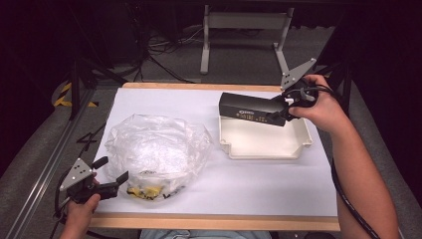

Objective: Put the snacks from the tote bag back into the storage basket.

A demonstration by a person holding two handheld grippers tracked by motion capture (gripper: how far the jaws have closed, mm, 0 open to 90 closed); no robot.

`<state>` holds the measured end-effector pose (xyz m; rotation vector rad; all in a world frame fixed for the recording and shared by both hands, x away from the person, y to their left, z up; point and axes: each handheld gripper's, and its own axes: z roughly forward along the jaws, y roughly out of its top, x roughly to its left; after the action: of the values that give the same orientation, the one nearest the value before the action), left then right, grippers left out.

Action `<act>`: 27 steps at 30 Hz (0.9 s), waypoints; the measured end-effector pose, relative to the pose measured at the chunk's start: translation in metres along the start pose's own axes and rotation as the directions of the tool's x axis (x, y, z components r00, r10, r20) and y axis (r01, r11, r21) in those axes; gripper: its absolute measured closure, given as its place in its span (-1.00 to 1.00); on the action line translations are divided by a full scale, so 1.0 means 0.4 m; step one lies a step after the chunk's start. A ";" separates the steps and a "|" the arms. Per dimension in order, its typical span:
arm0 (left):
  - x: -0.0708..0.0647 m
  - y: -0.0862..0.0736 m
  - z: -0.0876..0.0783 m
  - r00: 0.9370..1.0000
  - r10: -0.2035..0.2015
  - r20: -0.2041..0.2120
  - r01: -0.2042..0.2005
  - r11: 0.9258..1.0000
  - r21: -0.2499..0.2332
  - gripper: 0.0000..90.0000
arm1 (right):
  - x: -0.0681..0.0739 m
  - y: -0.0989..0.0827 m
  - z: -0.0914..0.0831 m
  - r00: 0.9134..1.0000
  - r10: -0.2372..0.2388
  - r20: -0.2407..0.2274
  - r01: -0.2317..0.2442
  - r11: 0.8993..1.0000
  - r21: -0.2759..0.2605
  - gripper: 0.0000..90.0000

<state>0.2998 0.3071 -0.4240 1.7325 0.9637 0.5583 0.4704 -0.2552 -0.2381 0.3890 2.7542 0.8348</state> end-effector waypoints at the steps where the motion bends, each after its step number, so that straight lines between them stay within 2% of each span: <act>1: 0.000 0.000 -0.001 1.000 -0.001 -0.001 0.001 1.000 0.003 -0.77 | -0.003 -0.005 -0.001 1.000 0.002 0.002 -0.002 1.000 -0.001 -0.04; 6: -0.003 -0.003 -0.007 1.000 -0.004 -0.005 0.004 1.000 0.001 -0.77 | -0.016 -0.030 -0.001 1.000 -0.001 0.012 0.001 1.000 0.001 -0.04; 10: -0.003 -0.004 -0.013 1.000 -0.007 -0.008 0.007 1.000 0.000 -0.77 | -0.033 -0.047 -0.007 0.999 0.024 0.024 -0.023 1.000 -0.012 -0.04; 15: -0.003 -0.007 -0.016 1.000 -0.011 -0.014 0.011 1.000 0.008 -0.77 | -0.044 -0.059 0.000 1.000 0.010 0.021 -0.010 1.000 -0.003 -0.04; 27: -0.006 -0.020 -0.043 0.998 -0.025 -0.052 0.026 1.000 0.009 -0.77 | -0.057 -0.102 0.067 1.000 -0.024 -0.011 0.025 1.000 0.018 -0.04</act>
<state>0.2829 0.3159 -0.4252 1.7197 1.0252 0.5855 0.4922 -0.2818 -0.2796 0.3544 2.7720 0.8090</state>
